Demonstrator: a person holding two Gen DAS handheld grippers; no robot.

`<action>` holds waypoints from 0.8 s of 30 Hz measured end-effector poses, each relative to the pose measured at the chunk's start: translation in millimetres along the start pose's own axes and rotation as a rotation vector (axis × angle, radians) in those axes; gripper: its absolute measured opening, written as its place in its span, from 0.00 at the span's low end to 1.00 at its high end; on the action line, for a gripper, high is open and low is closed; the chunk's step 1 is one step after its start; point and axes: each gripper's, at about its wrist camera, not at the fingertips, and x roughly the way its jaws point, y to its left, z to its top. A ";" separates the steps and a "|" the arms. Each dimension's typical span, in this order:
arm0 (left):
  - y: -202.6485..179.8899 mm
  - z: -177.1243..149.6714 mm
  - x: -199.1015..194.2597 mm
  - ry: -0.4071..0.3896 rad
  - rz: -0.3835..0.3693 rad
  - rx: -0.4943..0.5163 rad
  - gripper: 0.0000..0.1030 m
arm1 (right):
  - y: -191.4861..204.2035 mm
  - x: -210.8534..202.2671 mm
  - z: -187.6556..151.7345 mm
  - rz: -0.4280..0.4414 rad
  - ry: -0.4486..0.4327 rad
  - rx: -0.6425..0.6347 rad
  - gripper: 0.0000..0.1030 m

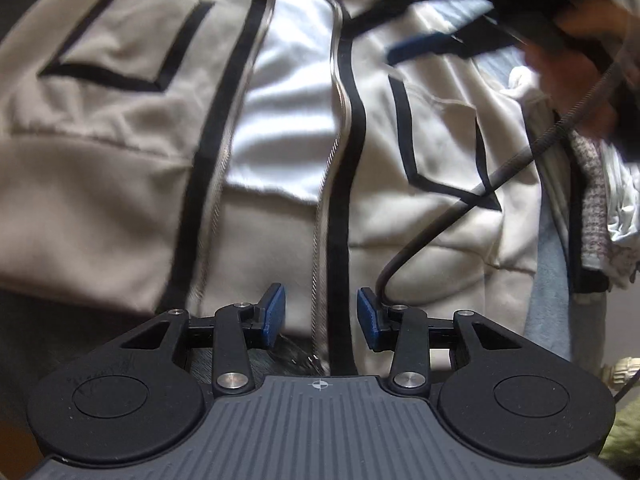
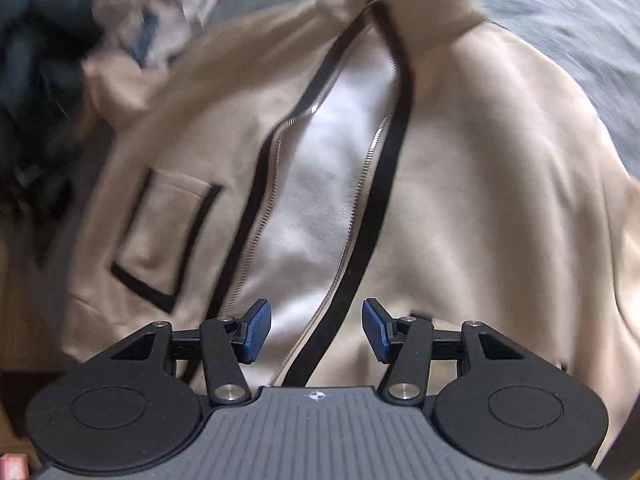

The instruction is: Fold clothes

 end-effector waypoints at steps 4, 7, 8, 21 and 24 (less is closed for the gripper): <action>-2.4 -3.1 8.2 -0.015 0.007 0.009 0.37 | 7.7 24.9 7.9 -0.088 0.072 -0.037 0.46; -3.4 -3.7 11.6 -0.032 -0.002 0.007 0.34 | 5.7 23.8 8.1 -0.100 0.069 -0.041 0.25; -3.7 -3.8 11.9 -0.040 -0.011 0.007 0.27 | 4.4 21.9 7.9 -0.099 0.063 -0.039 0.16; -15.8 0.2 -16.1 -0.167 -0.032 -0.021 0.06 | -17.7 -37.7 10.0 -0.064 -0.119 0.062 0.02; -8.4 11.2 -20.8 -0.198 -0.012 -0.042 0.06 | -16.8 -38.3 19.8 -0.050 -0.153 0.064 0.02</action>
